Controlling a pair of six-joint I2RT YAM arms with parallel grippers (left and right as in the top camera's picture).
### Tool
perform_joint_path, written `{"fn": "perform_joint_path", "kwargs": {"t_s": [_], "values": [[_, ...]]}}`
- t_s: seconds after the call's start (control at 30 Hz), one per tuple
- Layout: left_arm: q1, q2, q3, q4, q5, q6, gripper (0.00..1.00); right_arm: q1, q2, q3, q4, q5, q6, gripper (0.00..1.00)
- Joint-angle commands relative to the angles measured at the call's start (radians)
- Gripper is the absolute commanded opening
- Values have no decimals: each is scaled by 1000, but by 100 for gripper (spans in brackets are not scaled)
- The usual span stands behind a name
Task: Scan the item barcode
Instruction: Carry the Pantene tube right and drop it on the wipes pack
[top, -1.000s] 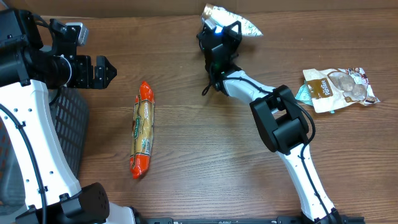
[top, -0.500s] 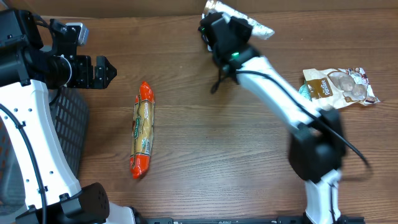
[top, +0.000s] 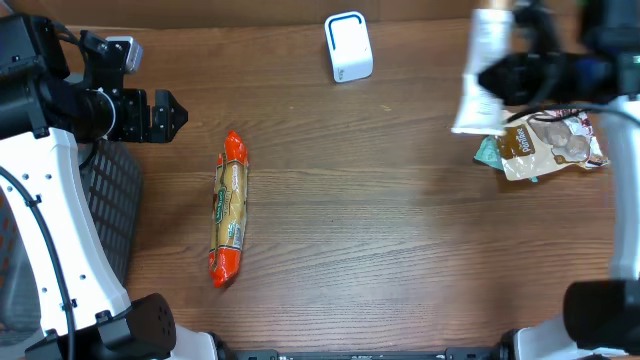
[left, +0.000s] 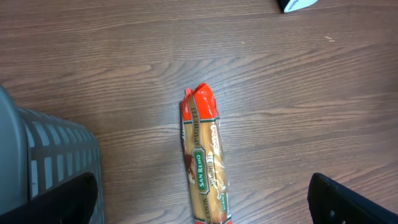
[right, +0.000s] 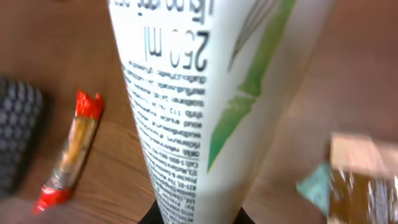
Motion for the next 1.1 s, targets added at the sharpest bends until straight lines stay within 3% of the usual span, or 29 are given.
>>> {"fn": "perform_joint_path", "kwargs": {"t_s": [0.0, 0.33, 0.53, 0.67, 0.8, 0.87, 1.07], "values": [[-2, 1, 5, 2, 11, 22, 100, -111, 3, -117, 34, -167, 70, 4], [-2, 1, 5, 2, 11, 22, 100, -367, 3, -637, 496, -169, 399, 5], [-2, 1, 5, 2, 11, 22, 100, -398, 3, -797, 725, -116, 455, 41], [-2, 1, 5, 2, 11, 22, 99, -394, 3, -801, 726, -87, 455, 50], [-2, 1, 5, 2, 11, 22, 100, -389, 2, -774, 650, -133, 431, 76], [-2, 1, 5, 2, 11, 22, 100, -377, -3, -729, 557, -132, 388, 100], [-2, 1, 5, 2, 11, 22, 100, -294, -62, -521, 265, 24, 341, 100]]}}
